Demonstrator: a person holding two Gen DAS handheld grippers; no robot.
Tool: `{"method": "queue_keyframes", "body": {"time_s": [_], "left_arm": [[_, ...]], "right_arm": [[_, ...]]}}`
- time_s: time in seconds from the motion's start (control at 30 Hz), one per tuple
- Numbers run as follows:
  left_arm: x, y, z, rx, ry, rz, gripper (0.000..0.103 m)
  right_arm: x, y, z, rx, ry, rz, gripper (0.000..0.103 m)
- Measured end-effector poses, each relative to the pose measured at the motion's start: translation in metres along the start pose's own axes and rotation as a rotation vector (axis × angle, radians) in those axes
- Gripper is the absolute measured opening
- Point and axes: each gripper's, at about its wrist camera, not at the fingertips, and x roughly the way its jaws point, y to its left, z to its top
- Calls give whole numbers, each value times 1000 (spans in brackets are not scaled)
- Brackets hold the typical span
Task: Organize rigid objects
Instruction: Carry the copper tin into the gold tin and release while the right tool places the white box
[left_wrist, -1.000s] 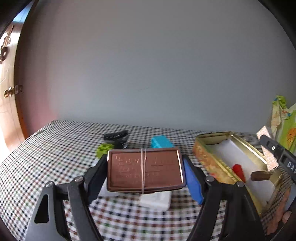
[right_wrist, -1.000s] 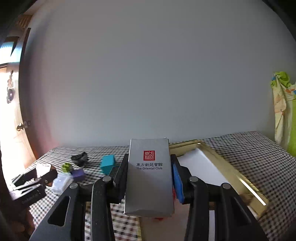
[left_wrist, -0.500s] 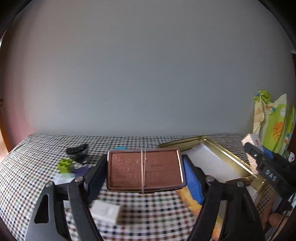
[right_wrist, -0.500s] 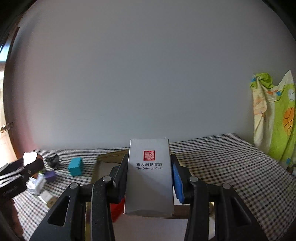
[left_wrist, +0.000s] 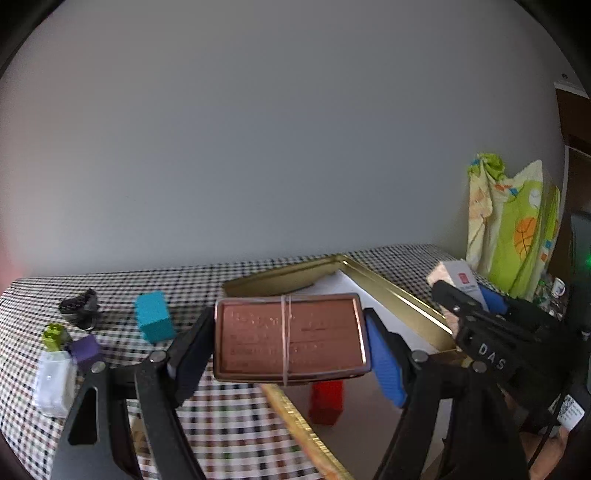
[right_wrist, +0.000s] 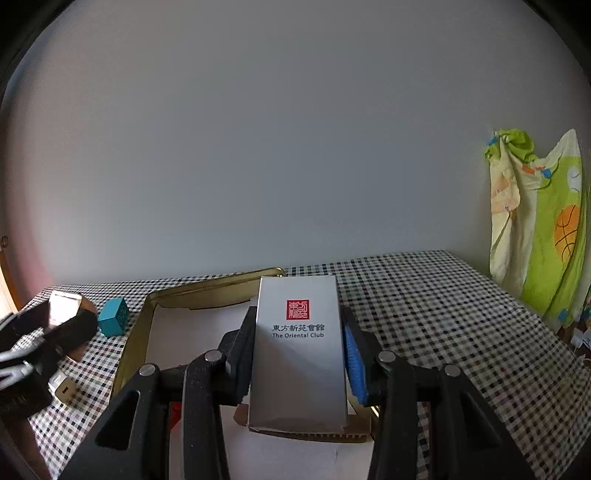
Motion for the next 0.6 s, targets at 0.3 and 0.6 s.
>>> {"method": "queue_keyframes", "body": {"time_s": [0.3, 0.6], "left_arm": [[17, -22, -8, 46, 55, -19, 77], [26, -26, -16, 69, 87, -9, 77]], "right_arm": [[10, 5, -2, 17, 54, 9, 45], [19, 6, -8, 26, 111, 6, 45]]}}
